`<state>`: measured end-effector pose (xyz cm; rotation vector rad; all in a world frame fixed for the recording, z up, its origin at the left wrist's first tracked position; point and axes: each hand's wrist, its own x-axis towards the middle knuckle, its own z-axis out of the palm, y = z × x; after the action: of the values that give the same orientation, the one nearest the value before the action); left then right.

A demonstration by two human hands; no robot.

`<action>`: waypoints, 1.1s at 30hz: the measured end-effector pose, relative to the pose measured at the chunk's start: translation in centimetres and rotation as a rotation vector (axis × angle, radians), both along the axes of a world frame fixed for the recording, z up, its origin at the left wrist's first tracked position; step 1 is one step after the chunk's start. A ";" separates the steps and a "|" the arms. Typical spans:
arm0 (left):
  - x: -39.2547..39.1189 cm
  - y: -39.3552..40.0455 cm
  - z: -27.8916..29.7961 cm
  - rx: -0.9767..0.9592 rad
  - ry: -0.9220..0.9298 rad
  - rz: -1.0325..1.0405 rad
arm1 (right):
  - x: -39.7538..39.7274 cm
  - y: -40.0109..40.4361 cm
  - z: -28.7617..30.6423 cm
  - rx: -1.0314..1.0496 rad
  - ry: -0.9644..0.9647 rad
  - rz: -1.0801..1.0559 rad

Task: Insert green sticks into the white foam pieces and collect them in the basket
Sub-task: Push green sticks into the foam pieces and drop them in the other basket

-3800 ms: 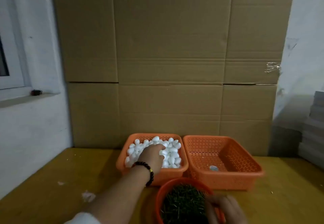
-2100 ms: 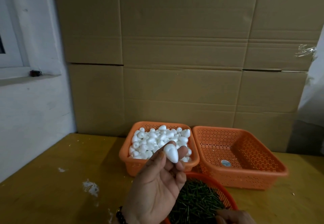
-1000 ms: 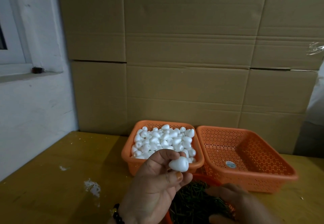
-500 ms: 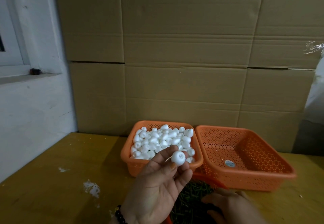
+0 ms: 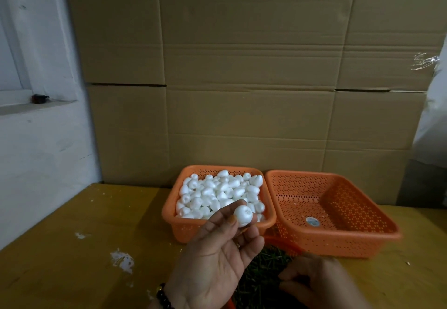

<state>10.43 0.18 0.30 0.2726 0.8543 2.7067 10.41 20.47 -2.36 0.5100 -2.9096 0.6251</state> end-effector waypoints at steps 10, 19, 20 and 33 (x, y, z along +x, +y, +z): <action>0.1 0.6 0.0 -0.105 -0.041 0.013 | 0.6 0.5 -0.2 -0.611 -0.054 -0.220; 0.0 0.9 -0.5 -0.165 -0.056 -0.020 | 1.2 -1.3 1.9 -1.716 -0.480 -0.145; 0.0 0.9 -0.6 -0.171 -0.059 -0.022 | 1.3 -1.4 1.9 -1.750 -0.521 -0.148; 0.3 1.1 -0.5 -0.171 -0.042 -0.095 | 2.1 -2.7 2.3 -1.694 -0.469 -0.217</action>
<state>10.75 1.25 -0.24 0.2126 1.0266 2.5244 12.47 17.80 -0.08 -0.2291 -1.5350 2.7637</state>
